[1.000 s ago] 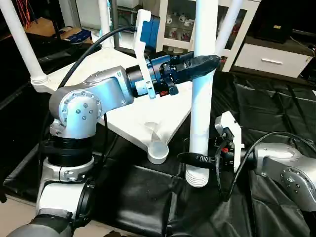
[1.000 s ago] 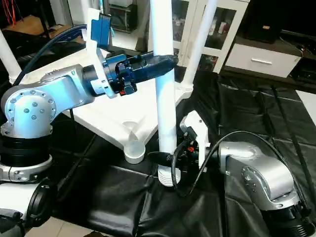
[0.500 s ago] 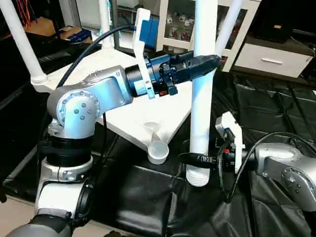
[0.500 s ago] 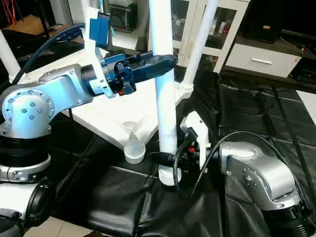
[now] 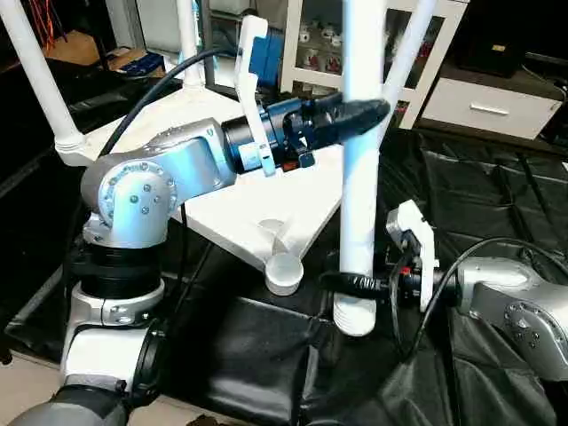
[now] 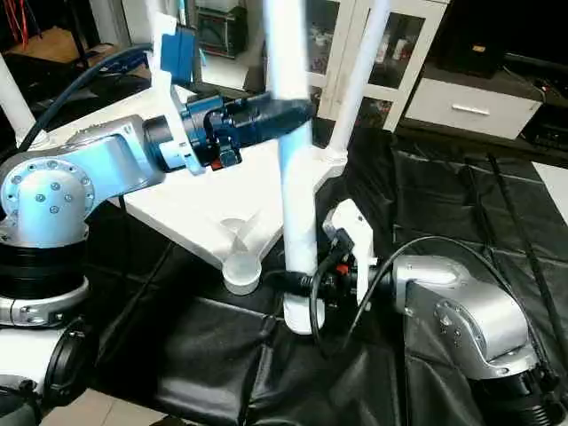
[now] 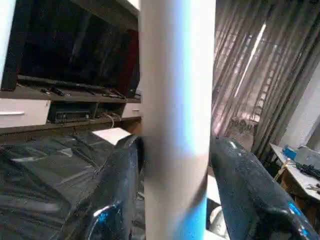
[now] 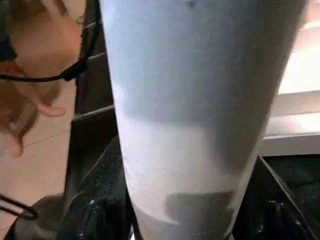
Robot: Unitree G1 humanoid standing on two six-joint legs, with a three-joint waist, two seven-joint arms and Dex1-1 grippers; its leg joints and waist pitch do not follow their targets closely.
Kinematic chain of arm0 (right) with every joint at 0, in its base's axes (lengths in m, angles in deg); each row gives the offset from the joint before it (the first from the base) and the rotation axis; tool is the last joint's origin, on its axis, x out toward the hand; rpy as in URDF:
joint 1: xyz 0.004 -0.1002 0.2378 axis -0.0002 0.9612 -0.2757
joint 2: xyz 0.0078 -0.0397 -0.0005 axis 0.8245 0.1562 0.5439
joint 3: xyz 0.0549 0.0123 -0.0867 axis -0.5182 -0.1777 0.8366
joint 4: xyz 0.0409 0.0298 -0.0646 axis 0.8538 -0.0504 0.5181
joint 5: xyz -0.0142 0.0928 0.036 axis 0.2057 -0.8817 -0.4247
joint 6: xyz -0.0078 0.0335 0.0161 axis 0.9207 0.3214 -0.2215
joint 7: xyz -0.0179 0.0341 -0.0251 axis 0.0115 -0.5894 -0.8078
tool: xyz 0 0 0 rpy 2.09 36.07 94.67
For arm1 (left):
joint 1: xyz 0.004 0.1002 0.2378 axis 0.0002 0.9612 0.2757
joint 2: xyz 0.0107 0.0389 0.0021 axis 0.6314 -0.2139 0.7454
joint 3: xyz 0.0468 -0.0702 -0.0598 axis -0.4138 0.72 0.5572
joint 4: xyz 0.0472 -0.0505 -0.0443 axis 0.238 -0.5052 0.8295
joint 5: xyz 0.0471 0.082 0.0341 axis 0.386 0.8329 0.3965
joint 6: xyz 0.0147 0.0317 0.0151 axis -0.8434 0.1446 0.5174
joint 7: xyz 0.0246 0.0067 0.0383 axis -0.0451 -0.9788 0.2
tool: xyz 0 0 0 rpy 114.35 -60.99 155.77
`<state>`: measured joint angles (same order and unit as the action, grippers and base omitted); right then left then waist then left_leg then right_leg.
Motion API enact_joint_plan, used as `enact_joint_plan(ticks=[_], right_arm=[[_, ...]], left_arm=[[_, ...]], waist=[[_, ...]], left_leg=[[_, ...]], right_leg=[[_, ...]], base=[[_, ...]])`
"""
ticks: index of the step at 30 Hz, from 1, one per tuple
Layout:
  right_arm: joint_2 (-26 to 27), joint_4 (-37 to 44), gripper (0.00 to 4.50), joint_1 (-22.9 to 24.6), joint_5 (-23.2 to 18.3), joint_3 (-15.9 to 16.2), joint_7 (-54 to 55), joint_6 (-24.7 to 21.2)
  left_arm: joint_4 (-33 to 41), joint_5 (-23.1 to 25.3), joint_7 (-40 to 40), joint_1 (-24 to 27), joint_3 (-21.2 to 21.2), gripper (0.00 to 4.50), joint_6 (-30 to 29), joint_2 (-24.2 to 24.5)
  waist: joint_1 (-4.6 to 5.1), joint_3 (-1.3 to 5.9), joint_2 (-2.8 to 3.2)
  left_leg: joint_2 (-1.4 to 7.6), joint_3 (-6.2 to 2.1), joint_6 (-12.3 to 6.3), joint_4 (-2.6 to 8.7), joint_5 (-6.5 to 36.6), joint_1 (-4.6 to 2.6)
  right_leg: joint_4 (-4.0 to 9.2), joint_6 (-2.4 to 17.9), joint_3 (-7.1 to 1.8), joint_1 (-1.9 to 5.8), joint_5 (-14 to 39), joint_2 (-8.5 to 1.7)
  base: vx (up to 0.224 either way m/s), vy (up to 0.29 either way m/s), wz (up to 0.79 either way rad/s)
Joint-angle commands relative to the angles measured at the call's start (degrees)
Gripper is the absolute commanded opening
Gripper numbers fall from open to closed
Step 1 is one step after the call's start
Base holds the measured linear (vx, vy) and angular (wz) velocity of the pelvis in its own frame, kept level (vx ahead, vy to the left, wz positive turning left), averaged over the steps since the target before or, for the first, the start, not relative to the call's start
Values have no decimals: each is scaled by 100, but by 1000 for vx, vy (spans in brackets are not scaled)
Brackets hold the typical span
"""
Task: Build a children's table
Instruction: Pick table leg
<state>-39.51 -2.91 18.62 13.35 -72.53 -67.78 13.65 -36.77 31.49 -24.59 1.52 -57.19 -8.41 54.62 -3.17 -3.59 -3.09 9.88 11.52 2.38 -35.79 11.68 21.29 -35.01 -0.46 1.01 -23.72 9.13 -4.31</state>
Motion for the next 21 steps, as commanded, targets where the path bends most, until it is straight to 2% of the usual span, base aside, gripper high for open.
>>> enact_joint_plan(ticks=[1,2,3,4,5,7,9,11,12,14,15,16,17,18,19,21], right_arm=[[89,-148,189,-138,62,-301,260,181],[255,-342,189,-255,158,-464,576,306],[414,-564,189,-387,226,-652,902,402],[560,-794,189,-523,268,-864,1223,504],[664,-979,189,-630,269,-1050,1457,574],[706,-1020,188,-656,212,-1167,1539,577],[711,-1002,188,-597,174,-1266,1599,569],[711,-979,188,-540,188,-1294,1618,592],[733,-943,188,-472,170,-1334,1641,587],[778,-854,188,-364,139,-1377,1662,582],[806,-814,188,-322,121,-1395,1675,578],[806,-814,188,-322,121,-1395,1675,578],[862,-788,188,-292,119,-1411,1718,588],[954,-747,188,-245,131,-1413,1784,617],[954,-747,188,-245,131,-1413,1784,617],[1017,-677,188,-239,99,-1432,1872,599]], left_arm=[[-62,93,-9,-35,-42,274,-8,47],[-69,155,54,-5,-67,278,53,114],[-110,241,68,27,-69,280,148,175],[-150,329,172,65,-76,281,270,287],[-182,386,296,105,-68,281,367,410],[-195,430,457,169,-69,281,436,568],[-204,915,941,395,-413,281,882,1070],[-233,1383,1255,558,-812,281,1256,1449],[-333,2039,1527,734,-1403,281,1762,1890],[-536,2815,1757,948,-2158,281,2360,2329],[-635,3028,1793,1027,-2366,281,2571,2384],[-635,3028,1793,1027,-2366,281,2571,2384],[-781,3234,1780,1102,-2545,281,2805,2364],[-1136,3815,1771,1194,-3050,281,3485,2334],[-1136,3815,1771,1194,-3050,281,3485,2334],[-1632,4418,1794,1162,-3498,281,4168,2316]], waist=[[22,388,64],[27,389,61],[42,383,64],[60,386,97],[73,395,90],[99,398,96],[118,403,116],[113,423,125],[105,424,145],[119,428,161],[128,425,152],[135,439,166],[125,447,172],[113,426,177],[110,422,177],[109,412,162]], left_leg=[[259,-155,193,458,1106,-90],[256,-156,202,462,1104,-87],[243,-146,228,458,1161,-98],[229,-160,290,468,1168,-89],[229,-157,329,468,1174,-96],[221,-144,342,469,1112,-103],[222,-148,271,482,1065,-77],[235,-155,192,476,850,-94],[245,-167,157,486,785,-89],[253,-145,158,484,755,-111],[250,-143,150,484,730,-96],[256,-134,228,484,691,-110],[260,-133,257,482,666,-118],[255,-125,214,483,700,-115],[257,-123,254,495,863,-121],[263,-125,304,507,1015,-122]], right_leg=[[416,1062,-154,226,1642,-273],[416,1055,-150,233,1643,-267],[431,1035,-150,206,1767,-267],[440,985,-146,207,1898,-270],[441,966,-140,195,1901,-264],[409,971,-142,215,1603,-230],[392,924,-147,246,1537,-231],[395,914,-145,238,1300,-235],[379,907,-146,244,1200,-242],[353,927,-154,230,1081,-239],[354,932,-159,237,1033,-242],[307,1024,-161,244,887,-251],[297,1084,-157,246,810,-254],[348,1132,-159,221,800,-246],[341,1120,-165,229,954,-257],[352,1076,-172,226,1162,-271]], base=[[0,0,0],[0,0,0],[0,0,0],[0,0,0],[0,0,0],[0,0,0],[0,0,0],[0,0,0],[0,0,0],[0,0,0],[0,0,0],[0,0,0],[0,0,0],[0,0,0],[0,0,0],[0,0,0]])
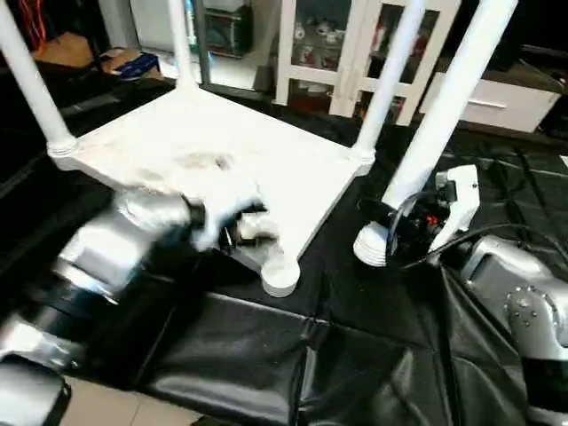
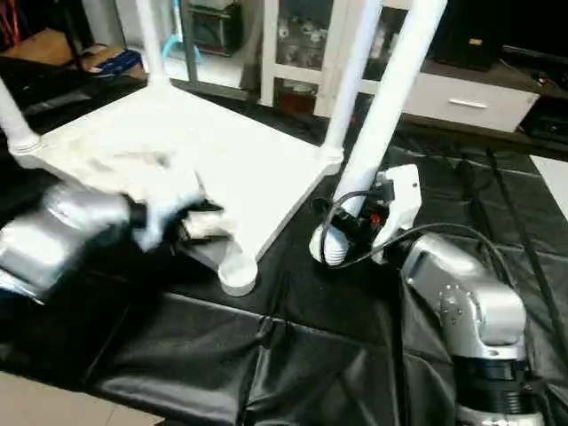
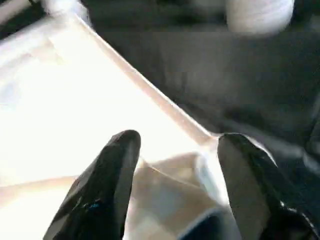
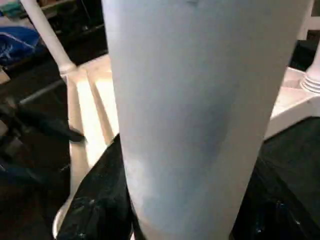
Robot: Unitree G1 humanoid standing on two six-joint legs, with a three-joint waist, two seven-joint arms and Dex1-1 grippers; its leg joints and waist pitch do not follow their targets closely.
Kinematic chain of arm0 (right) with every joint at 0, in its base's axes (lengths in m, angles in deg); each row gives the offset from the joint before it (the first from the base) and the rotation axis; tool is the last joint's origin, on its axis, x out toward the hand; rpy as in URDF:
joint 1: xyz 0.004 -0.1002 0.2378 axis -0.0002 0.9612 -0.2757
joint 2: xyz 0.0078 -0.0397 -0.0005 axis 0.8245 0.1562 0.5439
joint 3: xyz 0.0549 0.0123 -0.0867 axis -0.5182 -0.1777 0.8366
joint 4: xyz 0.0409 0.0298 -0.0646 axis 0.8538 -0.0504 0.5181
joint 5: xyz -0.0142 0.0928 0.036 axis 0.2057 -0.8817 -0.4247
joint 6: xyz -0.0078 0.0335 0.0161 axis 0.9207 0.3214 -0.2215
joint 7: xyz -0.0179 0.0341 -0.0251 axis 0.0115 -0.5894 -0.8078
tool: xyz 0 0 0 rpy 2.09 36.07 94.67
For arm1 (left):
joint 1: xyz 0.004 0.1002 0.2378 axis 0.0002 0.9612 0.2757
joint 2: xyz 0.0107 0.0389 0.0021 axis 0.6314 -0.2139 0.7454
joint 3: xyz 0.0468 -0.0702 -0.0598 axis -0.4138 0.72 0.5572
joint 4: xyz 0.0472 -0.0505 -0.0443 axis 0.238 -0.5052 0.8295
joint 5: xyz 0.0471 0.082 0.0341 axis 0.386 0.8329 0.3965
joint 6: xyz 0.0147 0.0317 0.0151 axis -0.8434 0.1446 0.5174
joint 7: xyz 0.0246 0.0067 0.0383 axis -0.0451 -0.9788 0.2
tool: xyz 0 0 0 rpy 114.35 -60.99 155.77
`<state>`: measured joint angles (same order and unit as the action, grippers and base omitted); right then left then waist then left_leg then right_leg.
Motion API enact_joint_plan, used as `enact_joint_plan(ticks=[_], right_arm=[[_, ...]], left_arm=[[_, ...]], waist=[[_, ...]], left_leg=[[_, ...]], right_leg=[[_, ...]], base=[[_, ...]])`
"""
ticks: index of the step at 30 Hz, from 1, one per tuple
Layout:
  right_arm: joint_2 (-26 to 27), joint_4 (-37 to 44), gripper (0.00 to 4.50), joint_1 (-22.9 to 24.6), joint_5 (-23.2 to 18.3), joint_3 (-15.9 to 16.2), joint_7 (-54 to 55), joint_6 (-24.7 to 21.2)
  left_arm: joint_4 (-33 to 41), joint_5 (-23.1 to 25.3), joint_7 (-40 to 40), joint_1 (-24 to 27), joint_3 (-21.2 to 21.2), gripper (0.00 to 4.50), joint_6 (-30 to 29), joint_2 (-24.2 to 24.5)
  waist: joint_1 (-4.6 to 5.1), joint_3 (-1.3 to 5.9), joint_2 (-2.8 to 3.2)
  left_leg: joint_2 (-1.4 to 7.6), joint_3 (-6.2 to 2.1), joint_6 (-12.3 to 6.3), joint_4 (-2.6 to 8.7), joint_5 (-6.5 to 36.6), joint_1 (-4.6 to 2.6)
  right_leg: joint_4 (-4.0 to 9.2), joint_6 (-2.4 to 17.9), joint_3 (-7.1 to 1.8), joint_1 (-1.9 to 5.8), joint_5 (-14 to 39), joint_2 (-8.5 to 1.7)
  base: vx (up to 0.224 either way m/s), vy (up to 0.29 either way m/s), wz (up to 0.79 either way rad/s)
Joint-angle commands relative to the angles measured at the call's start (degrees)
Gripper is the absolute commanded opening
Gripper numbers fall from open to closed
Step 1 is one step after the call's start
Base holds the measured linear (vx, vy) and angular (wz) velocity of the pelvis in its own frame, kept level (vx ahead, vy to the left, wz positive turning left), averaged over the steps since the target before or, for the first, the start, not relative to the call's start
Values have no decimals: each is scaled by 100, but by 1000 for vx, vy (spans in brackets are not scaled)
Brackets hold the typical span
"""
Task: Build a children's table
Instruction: Pick table leg
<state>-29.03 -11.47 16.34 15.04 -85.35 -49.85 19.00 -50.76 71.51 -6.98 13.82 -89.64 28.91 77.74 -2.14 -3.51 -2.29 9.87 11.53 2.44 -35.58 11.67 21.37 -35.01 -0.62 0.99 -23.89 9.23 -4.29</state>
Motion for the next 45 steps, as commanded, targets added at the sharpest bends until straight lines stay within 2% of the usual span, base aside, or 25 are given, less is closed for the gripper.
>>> enact_joint_plan(ticks=[1,3,4,5,6,7,9,10,11,14,15,17,19,22,29,32,33,34,37,42,44,45], right_arm=[[-12,229,188,-7,-95,-152,116,42],[-5,268,188,3,-113,-146,126,25],[-43,365,188,62,-116,-93,82,0],[-53,397,188,85,-123,-85,70,-12],[-64,419,188,106,-126,-90,63,-18],[-68,432,188,119,-124,-100,67,-21],[-82,477,188,155,-134,-134,52,-44],[-87,495,188,168,-131,-146,45,-55],[-94,509,188,179,-133,-155,36,-66],[-109,534,188,186,-147,-168,41,-90],[-127,556,188,182,-185,-185,33,-125],[-143,568,188,184,-198,-190,21,-135],[-156,568,188,176,-206,-184,2,-145],[-175,548,188,154,-220,-148,-34,-143],[-203,571,188,155,-225,-82,-88,-173],[-196,593,188,169,-213,-60,-91,-182],[-196,593,188,169,-213,-60,-91,-182],[-191,593,188,173,-213,-54,-95,-181],[-195,600,188,184,-222,-46,-91,-177],[-220,608,188,215,-216,-63,-124,-165],[-230,616,188,222,-205,-48,-139,-159],[-232,619,188,222,-204,-40,-146,-159]], left_arm=[[-508,630,91,-109,-401,281,602,-5],[-714,789,123,-147,-502,281,740,4],[-1108,1000,291,-236,-693,281,884,60],[-1253,1102,377,-275,-785,281,977,114],[-1346,1177,471,-301,-855,281,1040,179],[-1450,1241,520,-322,-870,281,1118,214],[-1607,1300,612,-360,-833,281,1222,269],[-1655,1295,666,-371,-794,281,1271,289],[-1671,1276,719,-379,-745,281,1326,324],[-1681,974,913,-376,-417,281,1392,321],[-1526,444,1212,-365,-16,281,1098,289],[-1469,182,1385,-396,193,281,979,308],[-1500,77,1574,-434,265,281,984,409],[-1670,64,1752,-460,301,281,1048,513],[-2170,453,1855,-455,296,281,1379,571],[-2510,848,1535,-479,142,281,1811,477],[-2510,848,1535,-479,142,281,1811,477],[-2790,1083,1230,-530,55,281,2162,330],[-3017,1265,1050,-575,-22,281,2535,206],[-3182,1491,1109,-604,-91,281,2685,130],[-3201,1555,1138,-596,-96,245,2788,117],[-3237,1621,1145,-599,-110,245,2905,103]], waist=[[19,378,80],[30,401,81],[26,379,109],[38,370,122],[46,357,116],[62,357,91],[91,347,110],[105,349,124],[122,339,113],[197,338,101],[214,336,91],[226,343,103],[219,316,107],[213,324,113],[130,348,139],[124,336,143],[125,329,137],[122,325,150],[101,321,154],[103,324,136],[101,323,154],[105,330,139]], left_leg=[[255,-134,307,502,1135,-118],[256,-152,376,503,1202,-122],[250,-146,386,514,1282,-136],[255,-154,411,516,1348,-135],[254,-162,424,526,1489,-133],[255,-170,424,527,1552,-121],[250,-191,432,538,1611,-89],[253,-191,436,533,1687,-113],[248,-186,425,532,1740,-116],[245,-211,402,537,1814,-82],[240,-211,395,537,1795,-72],[239,-206,368,528,1732,-86],[243,-181,327,523,1809,-130],[254,-174,320,531,1766,-137],[265,-134,257,521,1277,-136],[269,-138,263,528,1342,-133],[269,-143,282,532,1461,-137],[270,-150,297,535,1538,-142],[281,-170,347,544,1687,-149],[283,-168,335,550,1611,-142],[283,-171,330,548,1593,-137],[281,-167,319,543,1571,-134]], right_leg=[[401,994,-176,234,1363,-267],[375,922,-181,242,1462,-287],[422,932,-179,212,1524,-280],[403,951,-181,210,1539,-281],[411,946,-180,212,1679,-284],[415,942,-183,222,1796,-299],[430,904,-178,237,2007,-309],[445,904,-182,213,2091,-311],[460,901,-182,199,2150,-301],[466,903,-172,213,2357,-309],[468,896,-167,210,2412,-314],[456,964,-166,193,2342,-305],[472,1053,-173,137,2265,-288],[452,1080,-176,139,2110,-280],[371,1287,-185,188,1284,-287],[389,1263,-188,196,1377,-297],[404,1226,-190,191,1537,-301],[421,1203,-190,184,1662,-307],[446,1107,-198,183,1921,-331],[435,1108,-197,175,1805,-320],[434,1134,-198,178,1758,-327],[431,1153,-198,184,1695,-324]], base=[[0,0,0],[0,0,0],[0,0,0],[0,0,0],[0,0,0],[0,0,0],[0,0,0],[0,0,0],[0,0,0],[0,0,0],[0,0,0],[0,0,0],[0,0,0],[0,0,0],[0,0,0],[0,0,0],[0,0,0],[0,0,0],[0,0,0],[0,0,0],[0,0,0],[0,0,0]])
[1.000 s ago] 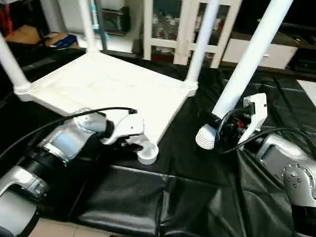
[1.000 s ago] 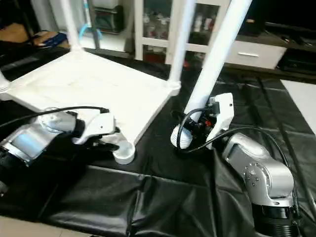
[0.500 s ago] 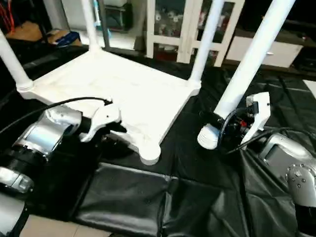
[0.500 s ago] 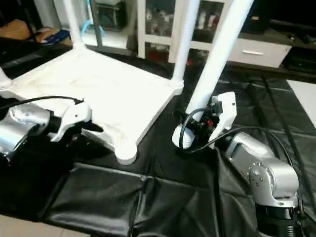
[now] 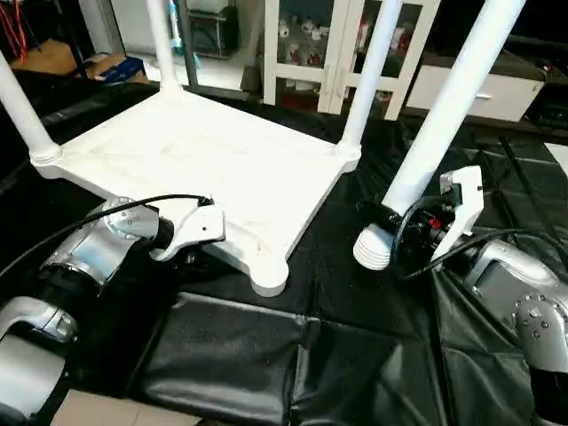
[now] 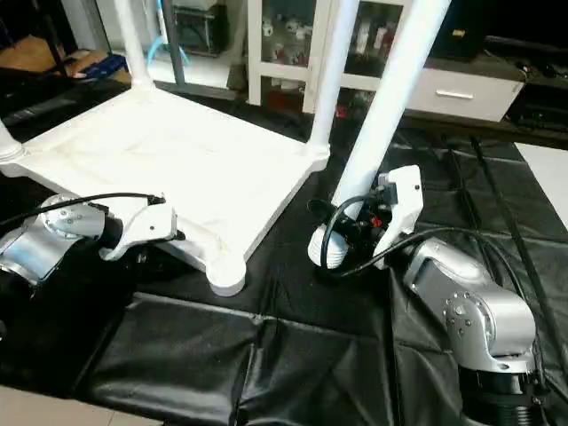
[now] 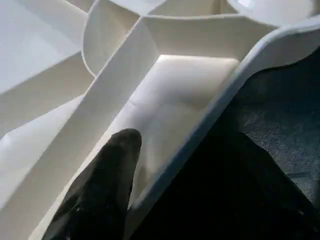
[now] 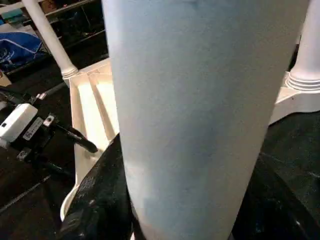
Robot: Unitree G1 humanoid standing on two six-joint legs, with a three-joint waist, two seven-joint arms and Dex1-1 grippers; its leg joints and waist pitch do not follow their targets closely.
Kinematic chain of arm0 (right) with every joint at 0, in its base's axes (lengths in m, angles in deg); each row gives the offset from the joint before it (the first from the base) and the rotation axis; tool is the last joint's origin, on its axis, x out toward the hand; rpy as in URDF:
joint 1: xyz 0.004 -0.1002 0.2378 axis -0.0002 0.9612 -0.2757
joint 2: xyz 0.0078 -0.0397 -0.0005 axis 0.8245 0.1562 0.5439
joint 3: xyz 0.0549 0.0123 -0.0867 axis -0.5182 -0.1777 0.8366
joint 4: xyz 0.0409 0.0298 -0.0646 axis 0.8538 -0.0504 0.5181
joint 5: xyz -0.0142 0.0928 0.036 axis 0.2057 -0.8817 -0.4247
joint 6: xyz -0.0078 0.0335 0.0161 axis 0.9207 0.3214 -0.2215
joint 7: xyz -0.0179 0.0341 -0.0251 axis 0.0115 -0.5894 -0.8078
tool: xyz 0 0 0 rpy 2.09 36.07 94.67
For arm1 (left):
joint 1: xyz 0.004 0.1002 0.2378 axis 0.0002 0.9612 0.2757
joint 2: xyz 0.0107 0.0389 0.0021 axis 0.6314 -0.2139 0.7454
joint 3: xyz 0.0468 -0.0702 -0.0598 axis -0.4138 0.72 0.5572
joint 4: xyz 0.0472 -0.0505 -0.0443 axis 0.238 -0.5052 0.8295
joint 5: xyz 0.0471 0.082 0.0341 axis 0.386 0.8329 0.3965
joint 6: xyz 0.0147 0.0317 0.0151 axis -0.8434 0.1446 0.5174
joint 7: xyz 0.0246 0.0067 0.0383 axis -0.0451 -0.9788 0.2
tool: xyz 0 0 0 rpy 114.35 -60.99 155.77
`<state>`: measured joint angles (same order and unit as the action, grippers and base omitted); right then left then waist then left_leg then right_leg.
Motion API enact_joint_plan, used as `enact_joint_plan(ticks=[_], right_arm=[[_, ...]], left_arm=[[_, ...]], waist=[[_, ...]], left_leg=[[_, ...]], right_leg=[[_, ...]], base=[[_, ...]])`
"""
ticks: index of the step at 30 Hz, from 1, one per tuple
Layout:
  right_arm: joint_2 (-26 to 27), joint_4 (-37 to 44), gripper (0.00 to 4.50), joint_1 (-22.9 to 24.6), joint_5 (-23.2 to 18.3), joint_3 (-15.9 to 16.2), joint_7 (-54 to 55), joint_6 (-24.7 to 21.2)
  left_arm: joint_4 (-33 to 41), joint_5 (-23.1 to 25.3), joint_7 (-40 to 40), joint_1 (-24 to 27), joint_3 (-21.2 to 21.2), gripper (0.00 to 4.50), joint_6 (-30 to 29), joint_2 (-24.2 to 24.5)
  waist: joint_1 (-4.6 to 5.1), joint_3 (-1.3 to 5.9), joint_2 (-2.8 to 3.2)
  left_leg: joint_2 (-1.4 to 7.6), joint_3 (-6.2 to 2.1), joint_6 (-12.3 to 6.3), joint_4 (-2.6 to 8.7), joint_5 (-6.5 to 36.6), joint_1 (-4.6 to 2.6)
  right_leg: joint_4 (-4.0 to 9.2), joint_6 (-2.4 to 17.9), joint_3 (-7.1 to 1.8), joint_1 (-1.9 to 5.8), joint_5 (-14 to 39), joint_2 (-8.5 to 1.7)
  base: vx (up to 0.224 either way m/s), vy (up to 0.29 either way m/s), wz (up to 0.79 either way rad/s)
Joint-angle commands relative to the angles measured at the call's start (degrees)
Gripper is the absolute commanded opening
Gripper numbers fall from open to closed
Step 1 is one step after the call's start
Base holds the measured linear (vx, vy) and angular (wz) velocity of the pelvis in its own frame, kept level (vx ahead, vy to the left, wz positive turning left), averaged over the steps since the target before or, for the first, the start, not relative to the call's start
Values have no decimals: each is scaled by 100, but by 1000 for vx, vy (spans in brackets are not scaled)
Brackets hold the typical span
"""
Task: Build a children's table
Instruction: Pick table leg
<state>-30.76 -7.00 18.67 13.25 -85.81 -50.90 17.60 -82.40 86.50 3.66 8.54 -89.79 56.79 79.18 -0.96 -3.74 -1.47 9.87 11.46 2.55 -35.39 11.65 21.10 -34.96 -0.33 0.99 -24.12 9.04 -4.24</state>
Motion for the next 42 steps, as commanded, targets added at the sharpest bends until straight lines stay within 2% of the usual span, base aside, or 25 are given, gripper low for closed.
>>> enact_joint_plan(ticks=[1,5,7,9,10,15,17,19,22,25,26,27,28,29,30,33,34,38,41,42], right_arm=[[-63,168,188,-12,-18,14,-52,-11],[-63,144,188,-37,-7,37,-64,14],[-67,135,188,-46,3,46,-72,27],[-77,126,188,-55,13,57,-93,40],[-77,126,188,-55,13,57,-93,40],[-91,119,188,-58,27,81,-131,59],[-93,120,188,-57,23,82,-133,61],[-95,115,188,-56,18,89,-149,75],[-77,95,188,-68,5,85,-146,90],[80,46,188,-159,-35,10,1,76],[80,46,188,-159,-35,10,1,76],[126,34,188,-174,-23,4,51,82],[184,26,188,-176,-13,18,94,89],[211,25,188,-172,-10,31,110,94],[263,15,188,-172,-27,27,150,85],[392,-5,188,-184,-24,34,285,98],[434,-10,188,-188,-26,51,306,109],[579,-127,188,-232,52,104,459,147],[739,-319,188,-323,239,147,720,193],[819,-413,188,-363,306,141,866,184]], left_arm=[[-99,184,100,-76,-131,242,212,-46],[-206,374,239,-86,-287,201,496,-38],[-165,370,334,-68,-311,199,513,-36],[-92,399,497,-52,-324,169,536,-40],[-92,399,497,-52,-324,169,536,-40],[241,495,808,76,-391,125,230,23],[304,479,856,116,-374,121,166,19],[580,389,950,270,-349,98,-145,25],[953,231,848,532,-227,87,-634,-43],[1257,93,483,751,63,71,-1442,-267],[1257,93,483,751,63,69,-1442,-267],[1379,17,389,828,143,65,-1637,-343],[1560,-45,292,942,208,61,-1865,-405],[1678,-35,282,1010,225,60,-1962,-414],[1774,-14,198,1074,258,58,-2135,-451],[2084,-14,64,1245,346,49,-2592,-539],[2172,-43,21,1287,378,44,-2648,-581],[2359,31,-261,1386,459,26,-2952,-738],[2595,193,-441,1524,407,16,-3424,-811],[2760,232,-500,1604,378,11,-3636,-827]], waist=[[-12,354,60],[-21,355,56],[-20,350,54],[-17,351,53],[-16,351,55],[-14,341,53],[-11,334,51],[-4,351,39],[17,337,44],[38,323,38],[48,326,36],[52,334,-9],[62,327,9],[64,327,12],[79,325,-21],[104,317,-2],[119,322,-26],[130,310,-17],[158,314,-36],[180,317,-69]], left_leg=[[282,-157,296,523,1539,-106],[284,-148,265,522,1468,-109],[288,-153,278,527,1511,-106],[290,-153,284,531,1496,-108],[293,-149,283,528,1504,-112],[297,-149,289,535,1561,-115],[300,-151,299,540,1590,-117],[300,-154,300,538,1544,-110],[303,-150,281,540,1532,-107],[289,-148,251,534,1669,-108],[290,-148,257,529,1690,-112],[288,-163,236,523,1685,-101],[294,-168,238,534,1689,-95],[295,-173,240,535,1701,-93],[290,-177,222,538,1731,-85],[284,-180,214,539,1781,-93],[282,-181,208,537,1810,-90],[276,-189,195,541,1862,-98],[267,-201,200,546,1870,-86],[277,-197,207,548,1830,-78]], right_leg=[[417,1150,-196,207,1633,-326],[408,1190,-196,213,1535,-330],[412,1195,-199,215,1592,-338],[409,1207,-199,214,1573,-341],[409,1217,-199,211,1563,-339],[416,1218,-202,205,1676,-346],[423,1211,-204,200,1733,-345],[413,1215,-203,216,1713,-349],[409,1266,-204,211,1693,-348],[452,1196,-205,196,2063,-345],[456,1182,-209,194,2133,-349],[460,1119,-204,200,2339,-358],[476,1077,-206,190,2430,-356],[478,1070,-204,190,2447,-356],[493,1021,-197,187,2534,-348],[515,956,-201,162,2636,-340],[527,922,-199,159,2731,-342],[558,803,-194,128,2951,-331],[571,745,-188,128,3047,-333],[565,750,-189,126,2980,-330]], base=[[0,0,0],[0,0,0],[0,0,0],[0,0,0],[0,0,0],[0,0,0],[0,0,0],[0,0,0],[0,0,0],[0,0,0],[0,0,0],[0,0,0],[0,0,0],[0,0,0],[0,0,0],[0,0,0],[0,0,0],[0,0,0],[0,0,0],[0,0,0]])
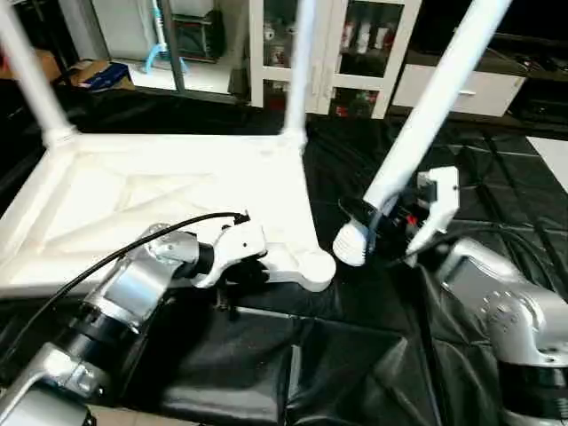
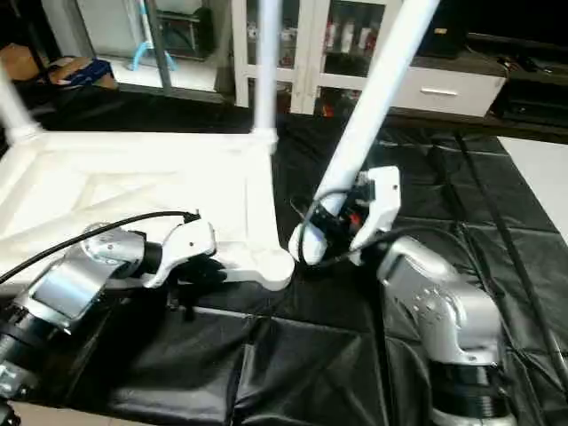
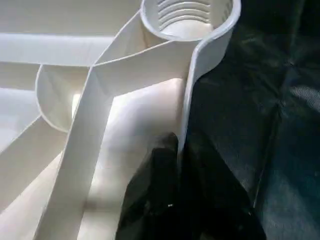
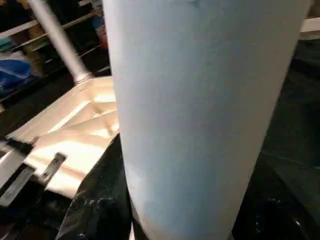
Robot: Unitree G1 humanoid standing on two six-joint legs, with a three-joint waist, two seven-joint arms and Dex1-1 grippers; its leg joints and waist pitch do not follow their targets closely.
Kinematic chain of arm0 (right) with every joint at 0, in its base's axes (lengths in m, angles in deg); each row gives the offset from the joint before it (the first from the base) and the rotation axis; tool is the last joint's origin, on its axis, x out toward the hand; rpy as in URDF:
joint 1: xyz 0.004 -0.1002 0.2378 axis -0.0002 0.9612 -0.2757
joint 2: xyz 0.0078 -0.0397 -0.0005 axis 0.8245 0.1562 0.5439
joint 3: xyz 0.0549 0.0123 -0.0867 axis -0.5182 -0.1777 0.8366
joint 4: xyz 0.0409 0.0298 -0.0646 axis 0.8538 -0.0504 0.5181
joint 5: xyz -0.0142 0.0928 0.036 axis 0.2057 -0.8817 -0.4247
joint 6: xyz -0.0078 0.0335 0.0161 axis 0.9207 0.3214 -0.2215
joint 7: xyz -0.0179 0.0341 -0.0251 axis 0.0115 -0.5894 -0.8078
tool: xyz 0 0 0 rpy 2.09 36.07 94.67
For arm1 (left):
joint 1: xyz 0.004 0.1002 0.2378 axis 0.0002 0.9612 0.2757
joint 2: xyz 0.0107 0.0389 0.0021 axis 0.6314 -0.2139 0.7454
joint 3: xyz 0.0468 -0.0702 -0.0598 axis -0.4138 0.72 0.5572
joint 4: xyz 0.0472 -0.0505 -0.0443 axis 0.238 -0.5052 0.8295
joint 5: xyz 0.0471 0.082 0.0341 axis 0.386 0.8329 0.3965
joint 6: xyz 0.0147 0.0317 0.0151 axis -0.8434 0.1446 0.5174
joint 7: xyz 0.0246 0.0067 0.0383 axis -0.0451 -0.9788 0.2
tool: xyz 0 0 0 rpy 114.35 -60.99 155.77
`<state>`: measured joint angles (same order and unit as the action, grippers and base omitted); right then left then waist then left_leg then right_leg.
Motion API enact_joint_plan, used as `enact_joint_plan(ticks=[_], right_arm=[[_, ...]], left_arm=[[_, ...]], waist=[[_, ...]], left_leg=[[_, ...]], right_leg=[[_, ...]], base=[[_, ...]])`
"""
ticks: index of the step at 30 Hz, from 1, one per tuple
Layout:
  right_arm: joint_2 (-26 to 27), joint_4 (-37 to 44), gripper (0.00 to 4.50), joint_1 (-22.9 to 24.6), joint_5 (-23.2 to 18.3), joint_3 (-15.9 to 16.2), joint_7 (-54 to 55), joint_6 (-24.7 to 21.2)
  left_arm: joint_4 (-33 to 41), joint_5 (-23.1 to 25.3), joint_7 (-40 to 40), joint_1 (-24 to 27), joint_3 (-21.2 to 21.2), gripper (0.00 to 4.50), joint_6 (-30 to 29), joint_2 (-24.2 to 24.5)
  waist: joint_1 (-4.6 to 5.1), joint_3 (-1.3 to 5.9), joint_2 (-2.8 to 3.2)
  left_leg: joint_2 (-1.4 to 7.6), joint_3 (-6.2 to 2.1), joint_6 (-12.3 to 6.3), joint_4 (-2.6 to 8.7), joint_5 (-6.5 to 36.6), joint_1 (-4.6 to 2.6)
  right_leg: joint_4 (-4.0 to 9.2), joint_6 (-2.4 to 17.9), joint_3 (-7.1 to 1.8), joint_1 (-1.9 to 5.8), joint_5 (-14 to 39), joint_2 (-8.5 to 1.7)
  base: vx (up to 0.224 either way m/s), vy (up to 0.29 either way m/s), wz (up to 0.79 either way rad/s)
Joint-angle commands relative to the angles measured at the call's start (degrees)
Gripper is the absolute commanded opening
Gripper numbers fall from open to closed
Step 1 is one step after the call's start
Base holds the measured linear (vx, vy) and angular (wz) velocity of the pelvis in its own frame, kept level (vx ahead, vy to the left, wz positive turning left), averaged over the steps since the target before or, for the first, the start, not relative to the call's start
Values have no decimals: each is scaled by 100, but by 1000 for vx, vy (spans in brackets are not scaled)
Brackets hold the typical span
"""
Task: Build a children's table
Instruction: Pick table leg, then insert table leg to table base
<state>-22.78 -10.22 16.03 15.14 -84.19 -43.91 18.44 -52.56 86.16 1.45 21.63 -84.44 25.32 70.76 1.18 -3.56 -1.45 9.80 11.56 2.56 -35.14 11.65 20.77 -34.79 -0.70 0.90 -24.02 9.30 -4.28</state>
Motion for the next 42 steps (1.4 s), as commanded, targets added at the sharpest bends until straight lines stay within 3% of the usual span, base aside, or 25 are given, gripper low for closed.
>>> enact_joint_plan(ticks=[1,2,3,6,7,10,11,12,14,15,16,17,21,28,31,33,37,39,42], right_arm=[[56,-133,188,-116,143,-26,234,93],[71,-151,188,-123,154,-28,263,90],[113,-212,188,-144,209,-13,335,104],[140,-241,188,-164,260,83,305,142],[140,-241,188,-164,260,83,305,142],[177,-241,188,-246,183,59,229,154],[179,-230,188,-252,164,54,208,157],[192,-186,188,-260,99,36,142,159],[185,-141,188,-255,61,36,89,167],[178,-113,188,-249,33,40,55,156],[176,-103,188,-250,17,42,39,148],[157,-76,188,-240,15,63,12,137],[114,4,188,-199,23,119,-88,99],[55,73,188,-188,-11,172,-204,75],[52,113,188,-171,-29,177,-236,74],[28,195,188,-129,-51,208,-320,90],[-53,243,188,-69,40,314,-421,163],[-107,171,188,-30,203,405,-469,310],[-107,-36,188,-14,397,485,-529,581]], left_arm=[[-146,280,-306,331,-168,9,-582,9],[-113,286,-317,347,-173,7,-621,7],[11,285,-344,408,-196,5,-652,-11],[200,306,-119,519,-359,0,-246,98],[200,306,-119,519,-359,0,-246,98],[199,356,-82,537,-405,0,403,205],[193,319,-66,536,-385,48,418,193],[241,225,-80,545,-305,60,365,150],[374,175,-78,558,-271,67,373,146],[417,184,-118,554,-258,67,456,137],[435,198,-136,555,-247,96,524,130],[418,177,-116,548,-241,96,701,104],[339,149,-67,493,-291,106,945,62],[151,100,-71,345,-226,106,1202,-38],[7,188,-37,300,-272,106,1302,-6],[-95,195,-92,279,-240,106,1285,-33],[-236,226,-75,258,-252,106,1252,-22],[-352,150,-32,272,-213,69,1153,-62],[-566,31,-120,264,-78,57,1131,-202]], waist=[[-29,293,-50],[-21,300,-45],[-8,295,-92],[-7,308,-88],[-12,312,-77],[-17,313,-96],[-22,314,-93],[-12,326,-105],[-14,328,-106],[-36,344,-115],[-38,342,-123],[-48,342,-125],[-96,346,-132],[-140,316,-92],[-141,321,-110],[-146,312,-74],[-144,289,-83],[-133,285,-93],[-125,271,-103]], left_leg=[[277,-206,202,525,1825,-49],[279,-207,208,519,1834,-48],[271,-205,189,523,1861,-35],[278,-211,155,537,1775,-16],[281,-200,156,536,1778,-38],[281,-183,116,552,1615,-27],[279,-187,101,553,1610,-23],[284,-179,110,551,1583,-26],[285,-156,97,543,1513,-43],[299,-156,77,545,1367,-44],[296,-147,50,538,1302,-48],[297,-137,1,532,1192,-48],[295,-117,-67,519,969,-47],[301,-127,98,548,1303,-81],[297,-135,125,551,1323,-66],[301,-143,142,558,1335,-66],[302,-148,150,572,1436,-55],[302,-154,192,575,1565,-60],[296,-165,241,575,1798,-66]], right_leg=[[555,776,-184,109,2972,-327],[545,780,-186,110,2961,-328],[566,742,-179,113,3024,-319],[547,699,-181,122,2857,-313],[545,714,-184,102,2738,-303],[523,792,-188,120,2317,-293],[525,799,-184,124,2270,-289],[498,840,-185,136,2146,-290],[484,906,-192,130,1930,-284],[469,969,-192,163,1729,-294],[461,1005,-191,160,1619,-290],[445,1066,-191,168,1456,-288],[420,1120,-191,189,1289,-285],[471,1020,-193,152,1676,-283],[467,978,-195,164,1695,-290],[465,979,-197,161,1691,-296],[479,947,-197,159,1801,-294],[495,914,-194,148,1983,-293],[543,832,-198,121,2394,-311]], base=[[0,0,0],[0,0,0],[0,0,0],[0,0,0],[0,0,0],[0,0,0],[0,0,0],[0,0,0],[0,0,0],[0,0,0],[0,0,0],[0,0,0],[0,0,0],[0,0,0],[0,0,0],[0,0,0],[0,0,0],[0,0,0],[0,0,0]])
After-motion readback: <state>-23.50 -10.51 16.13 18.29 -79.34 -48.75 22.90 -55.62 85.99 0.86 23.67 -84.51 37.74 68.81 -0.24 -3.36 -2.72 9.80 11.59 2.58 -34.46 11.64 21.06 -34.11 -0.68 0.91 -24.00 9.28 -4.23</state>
